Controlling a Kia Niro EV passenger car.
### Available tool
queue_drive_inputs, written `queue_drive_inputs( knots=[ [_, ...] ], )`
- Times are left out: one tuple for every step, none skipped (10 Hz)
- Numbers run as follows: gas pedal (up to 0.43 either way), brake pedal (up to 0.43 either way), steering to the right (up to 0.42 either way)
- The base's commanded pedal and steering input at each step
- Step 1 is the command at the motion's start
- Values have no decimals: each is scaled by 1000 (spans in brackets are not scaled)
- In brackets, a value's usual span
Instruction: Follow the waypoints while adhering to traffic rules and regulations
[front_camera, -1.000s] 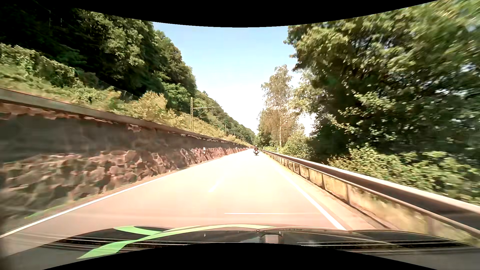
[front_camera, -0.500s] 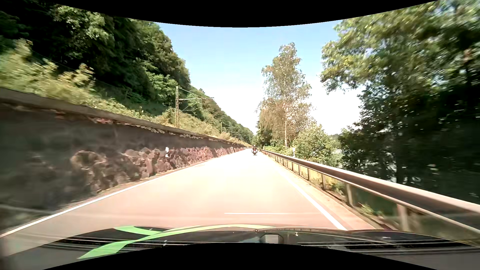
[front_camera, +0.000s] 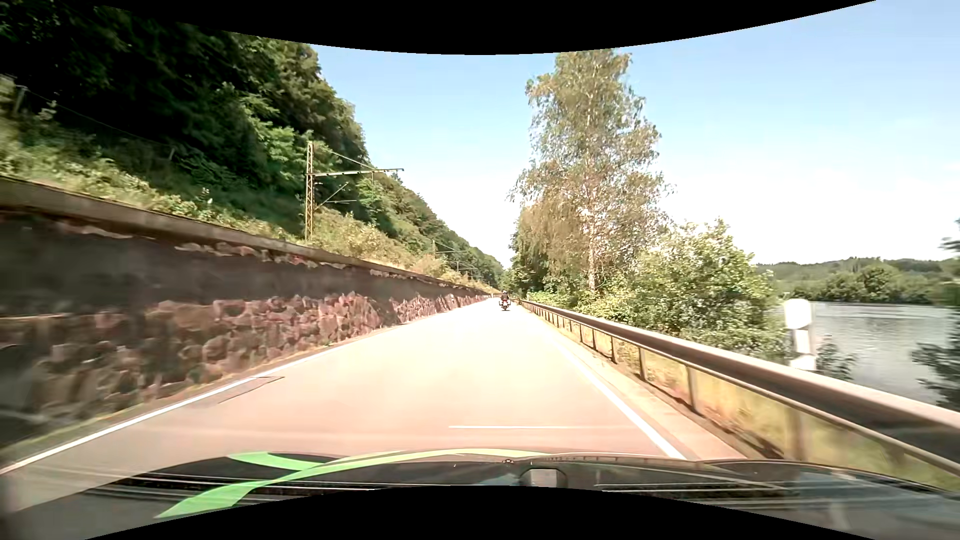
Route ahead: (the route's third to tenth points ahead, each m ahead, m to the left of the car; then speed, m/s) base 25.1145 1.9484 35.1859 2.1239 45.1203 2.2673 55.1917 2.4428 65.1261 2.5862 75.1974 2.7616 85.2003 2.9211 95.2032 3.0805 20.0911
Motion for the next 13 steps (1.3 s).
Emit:
queue_drive_inputs(
  knots=[
    [177,0,0],
    [177,0,0],
    [189,0,-1],
    [189,0,-5],
    [189,0,-6],
    [209,0,-6],
    [209,0,-6],
    [220,0,-5],
    [220,0,-5],
    [228,0,-4],
    [228,0,-4],
    [228,0,-4],
    [228,0,-4]
  ],
)
